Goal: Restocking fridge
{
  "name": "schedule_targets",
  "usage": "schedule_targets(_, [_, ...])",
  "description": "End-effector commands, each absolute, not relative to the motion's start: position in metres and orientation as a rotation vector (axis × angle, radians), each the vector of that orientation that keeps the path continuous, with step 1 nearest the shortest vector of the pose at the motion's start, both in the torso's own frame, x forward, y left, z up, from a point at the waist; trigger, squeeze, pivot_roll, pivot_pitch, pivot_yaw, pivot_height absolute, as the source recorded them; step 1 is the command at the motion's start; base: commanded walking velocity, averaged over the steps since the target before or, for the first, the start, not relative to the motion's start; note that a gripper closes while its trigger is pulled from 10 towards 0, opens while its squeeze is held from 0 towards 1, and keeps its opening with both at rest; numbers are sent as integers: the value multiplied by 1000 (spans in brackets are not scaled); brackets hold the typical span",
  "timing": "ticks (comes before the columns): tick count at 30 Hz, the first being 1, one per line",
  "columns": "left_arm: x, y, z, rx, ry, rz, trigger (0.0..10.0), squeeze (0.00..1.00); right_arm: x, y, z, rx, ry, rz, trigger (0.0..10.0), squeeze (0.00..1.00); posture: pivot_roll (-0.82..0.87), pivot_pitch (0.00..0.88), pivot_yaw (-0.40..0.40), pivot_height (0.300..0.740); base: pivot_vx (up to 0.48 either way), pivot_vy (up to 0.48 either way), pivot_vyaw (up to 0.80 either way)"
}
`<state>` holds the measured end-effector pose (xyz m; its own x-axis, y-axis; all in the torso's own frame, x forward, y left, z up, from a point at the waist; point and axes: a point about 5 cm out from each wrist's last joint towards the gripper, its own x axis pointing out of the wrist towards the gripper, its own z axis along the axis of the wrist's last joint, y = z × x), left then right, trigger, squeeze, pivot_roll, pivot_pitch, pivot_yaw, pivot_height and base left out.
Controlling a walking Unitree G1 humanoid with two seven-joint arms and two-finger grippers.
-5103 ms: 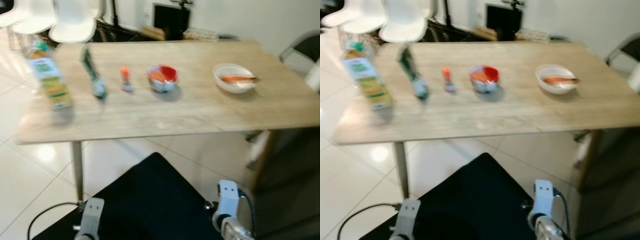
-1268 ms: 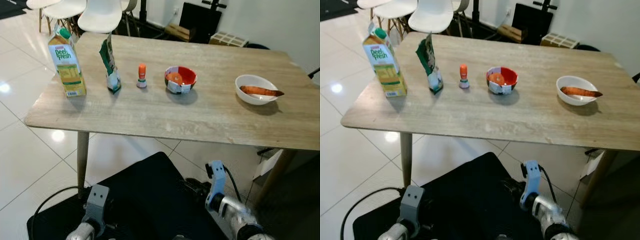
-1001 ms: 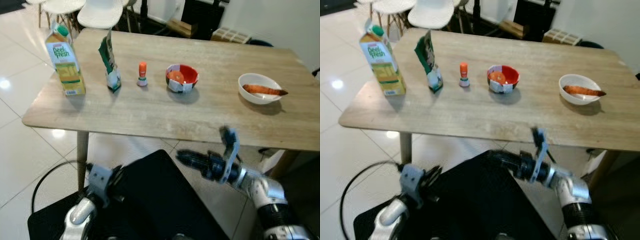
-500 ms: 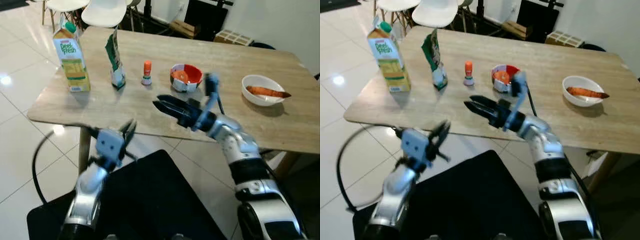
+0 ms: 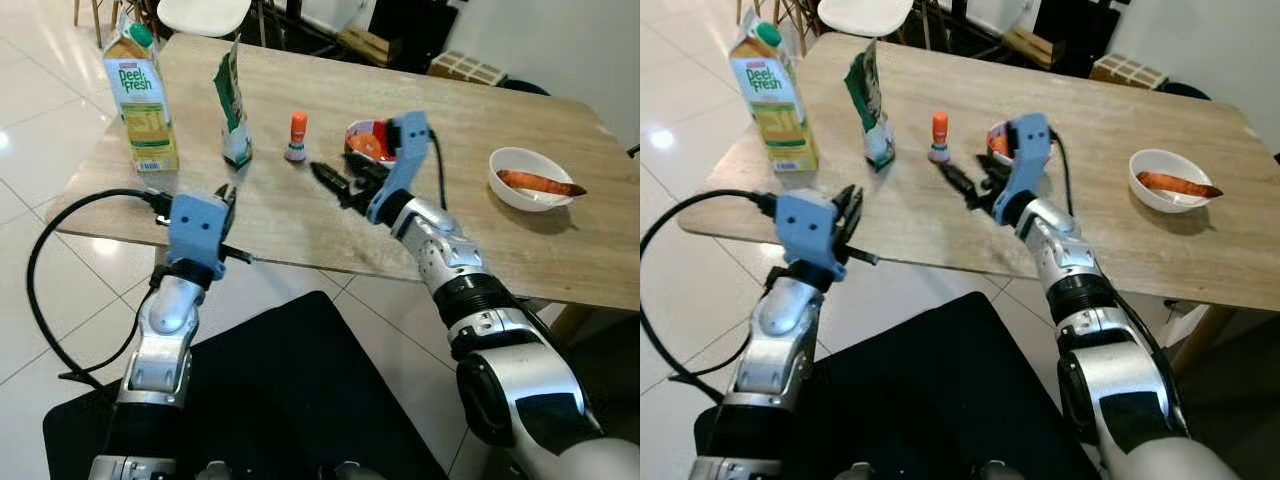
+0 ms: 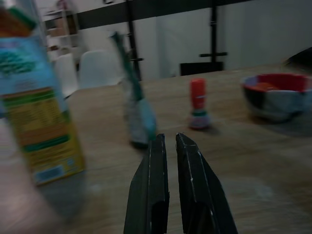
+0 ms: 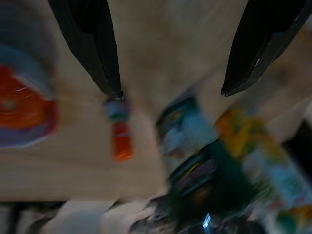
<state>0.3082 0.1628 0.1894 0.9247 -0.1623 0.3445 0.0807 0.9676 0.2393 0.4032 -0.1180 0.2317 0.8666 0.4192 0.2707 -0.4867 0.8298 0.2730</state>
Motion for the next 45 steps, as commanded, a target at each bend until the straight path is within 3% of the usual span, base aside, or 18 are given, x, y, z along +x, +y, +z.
schedule_targets(1, [305, 163, 182, 256, -331, -119, 10000, 0, 401, -144, 220, 454, -246, 340, 10000, 0, -46, 140, -134, 740, 0, 0, 0])
schedule_targets(11, [320, 158, 184, 249, -291, -132, 10000, 0, 385, -181, 179, 488, -265, 108, 10000, 0, -99, 134, -18, 740, 0, 0, 0])
schedule_targets(16, [322, 163, 182, 210, -273, -115, 10000, 0, 382, -173, 174, 496, -278, 105, 10000, 0, -108, 124, 1, 740, 0, 0, 0])
schedule_targets(27, [318, 172, 180, 139, -285, -59, 10000, 0, 383, -149, 184, 480, -330, 222, 10000, 0, -96, 93, -36, 740, 0, 0, 0])
schedule_targets(28, [314, 182, 179, 159, -293, -32, 10000, 0, 382, -139, 190, 457, -363, 282, 10000, 0, -93, 92, -43, 740, 0, 0, 0])
schedule_targets(30, [313, 185, 179, 164, -295, -24, 10000, 0, 381, -137, 192, 451, -371, 297, 10000, 0, -93, 92, -43, 740, 0, 0, 0])
schedule_targets(35, [300, 225, 175, 196, -269, 109, 10000, 0, 382, -137, 197, 462, -403, 292, 10000, 0, -66, 90, -78, 740, 0, 0, 0])
schedule_targets(45, [284, 240, 174, 184, -270, 163, 10000, 0, 384, -131, 199, 498, -411, 312, 10000, 0, -37, 88, -93, 740, 0, 0, 0])
